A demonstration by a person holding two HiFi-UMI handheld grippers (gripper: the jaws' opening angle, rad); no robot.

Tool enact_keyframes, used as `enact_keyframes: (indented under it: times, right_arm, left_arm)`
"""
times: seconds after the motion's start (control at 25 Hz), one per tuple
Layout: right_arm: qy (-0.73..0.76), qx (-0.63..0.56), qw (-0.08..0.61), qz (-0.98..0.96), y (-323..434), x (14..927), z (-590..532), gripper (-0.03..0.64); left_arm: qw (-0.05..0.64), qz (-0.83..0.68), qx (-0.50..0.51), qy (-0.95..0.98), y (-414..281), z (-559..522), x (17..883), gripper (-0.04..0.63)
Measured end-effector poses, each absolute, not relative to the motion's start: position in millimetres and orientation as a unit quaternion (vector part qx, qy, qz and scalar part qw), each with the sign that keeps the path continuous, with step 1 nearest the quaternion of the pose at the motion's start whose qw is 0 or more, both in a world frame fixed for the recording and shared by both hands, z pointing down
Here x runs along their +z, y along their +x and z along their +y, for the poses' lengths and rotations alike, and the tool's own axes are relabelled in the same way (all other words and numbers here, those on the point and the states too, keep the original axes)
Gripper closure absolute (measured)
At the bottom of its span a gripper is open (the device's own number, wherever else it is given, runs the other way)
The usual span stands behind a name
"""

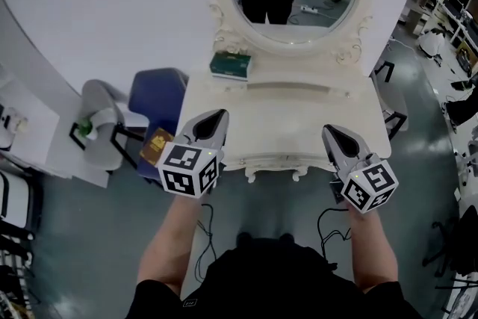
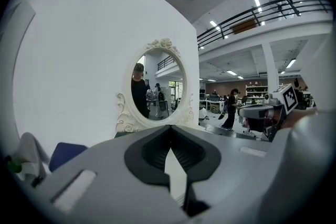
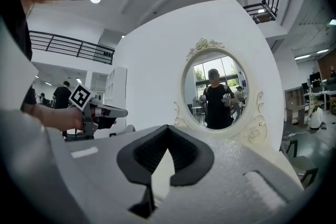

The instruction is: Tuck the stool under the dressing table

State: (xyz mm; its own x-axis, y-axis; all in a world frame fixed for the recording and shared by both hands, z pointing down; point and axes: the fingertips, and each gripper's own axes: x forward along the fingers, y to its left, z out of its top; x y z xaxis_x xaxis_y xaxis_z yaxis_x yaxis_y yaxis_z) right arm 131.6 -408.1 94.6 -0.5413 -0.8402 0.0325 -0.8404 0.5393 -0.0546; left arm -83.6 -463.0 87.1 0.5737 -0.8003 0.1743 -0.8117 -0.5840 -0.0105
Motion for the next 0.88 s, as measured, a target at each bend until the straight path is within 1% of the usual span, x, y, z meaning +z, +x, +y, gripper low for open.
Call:
enact_keyframes:
  times: [0.24, 0.48, 0.68, 0.88]
  right_arm:
    - [0.511, 0.002, -0.059, -0.858, 161.5, 39.0, -403.8, 0.615]
    - [0.507, -0.033, -0.025, -0.861, 152.3, 52.4, -375.0, 0.615]
    - [0.496, -0.005, -0.013, -0.868, 144.6, 83.3, -363.3, 0.615]
    - [0.502, 0.014, -0.017, -0.865, 153.0, 95.3, -361.9, 0.615]
  left_arm:
    - [-0.001, -0.469, 0.059, 0.881, -76.4, -453.4, 55.1, 0.577]
    - [-0.001, -0.488, 0.039, 0.872, -83.7, -425.0, 69.9, 0.577]
    - [0.020, -0.491, 0.041, 0.870, -79.6, -411.2, 96.0, 0.577]
    - [0.045, -0.496, 0.053, 0.865, -80.6, -409.1, 117.0, 0.577]
